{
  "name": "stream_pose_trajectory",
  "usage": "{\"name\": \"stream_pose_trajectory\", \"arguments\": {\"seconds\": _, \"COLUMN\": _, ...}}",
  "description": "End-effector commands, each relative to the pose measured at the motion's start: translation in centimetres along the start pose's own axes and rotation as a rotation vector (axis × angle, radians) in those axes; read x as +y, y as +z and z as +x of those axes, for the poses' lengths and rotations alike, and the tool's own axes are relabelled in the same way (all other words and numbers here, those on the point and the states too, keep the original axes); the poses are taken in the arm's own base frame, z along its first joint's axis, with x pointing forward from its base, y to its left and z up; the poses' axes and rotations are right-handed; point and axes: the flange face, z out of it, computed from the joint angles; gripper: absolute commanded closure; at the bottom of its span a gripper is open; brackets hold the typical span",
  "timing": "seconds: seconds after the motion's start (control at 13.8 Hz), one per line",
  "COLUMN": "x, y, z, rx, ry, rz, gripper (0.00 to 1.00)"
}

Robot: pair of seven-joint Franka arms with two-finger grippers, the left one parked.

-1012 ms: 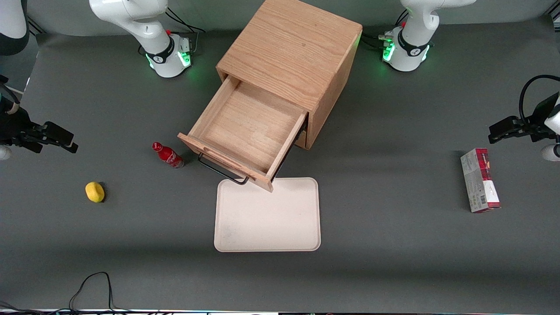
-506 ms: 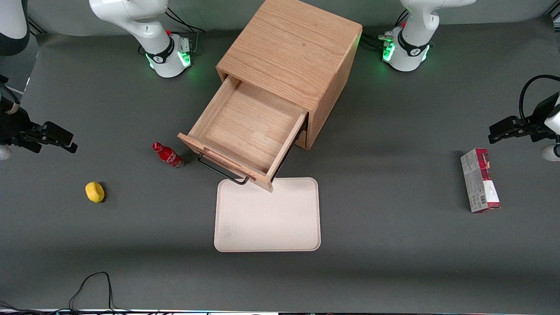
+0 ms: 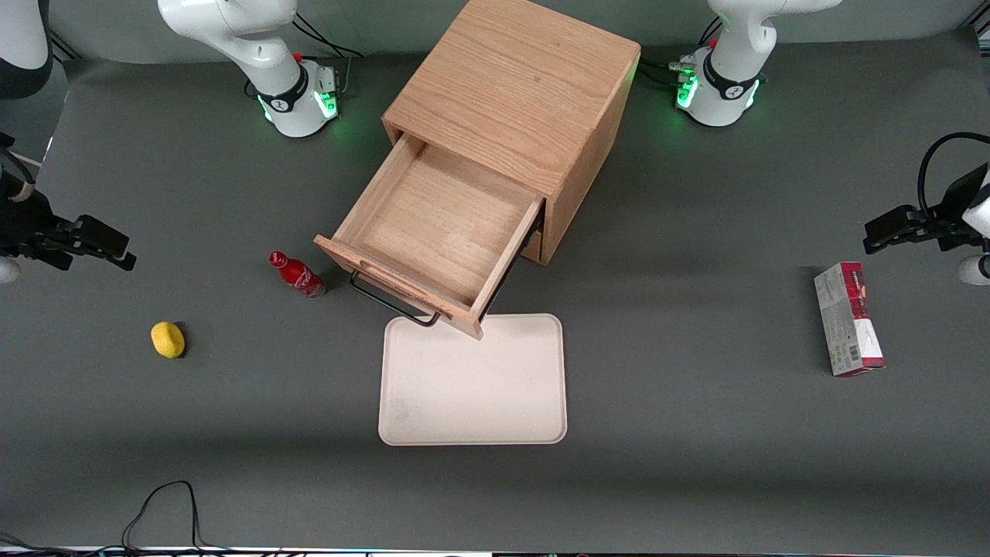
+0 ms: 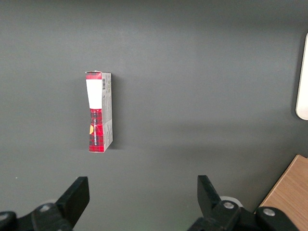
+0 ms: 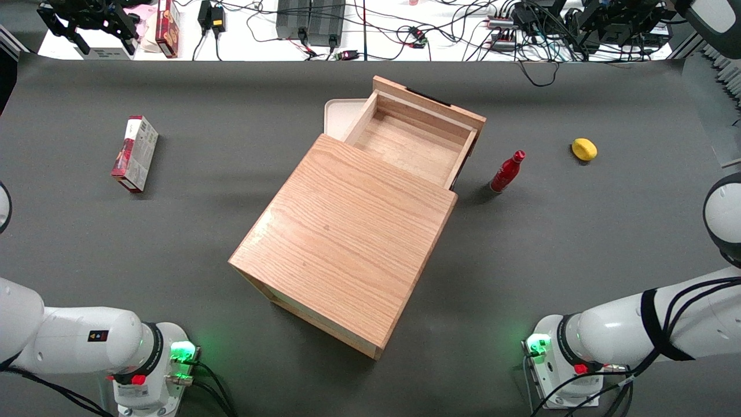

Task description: Open upper drawer

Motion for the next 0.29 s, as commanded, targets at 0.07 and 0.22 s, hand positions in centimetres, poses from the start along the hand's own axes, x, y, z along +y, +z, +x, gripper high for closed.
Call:
{"name": "stream_pose_trajectory", "arguments": {"seconds": 0.07, "x": 0.39, "y": -0.31, "z": -0.5, "rx": -0.025, "ry": 0.003, "rz": -0.013, "gripper": 0.0}}
{"name": "stream_pose_trajectory", "arguments": {"seconds": 0.22, "x": 0.4, "y": -0.36, "z": -0.59, "rx": -0.028, "ry": -0.018, "rz": -0.013, "gripper": 0.0}}
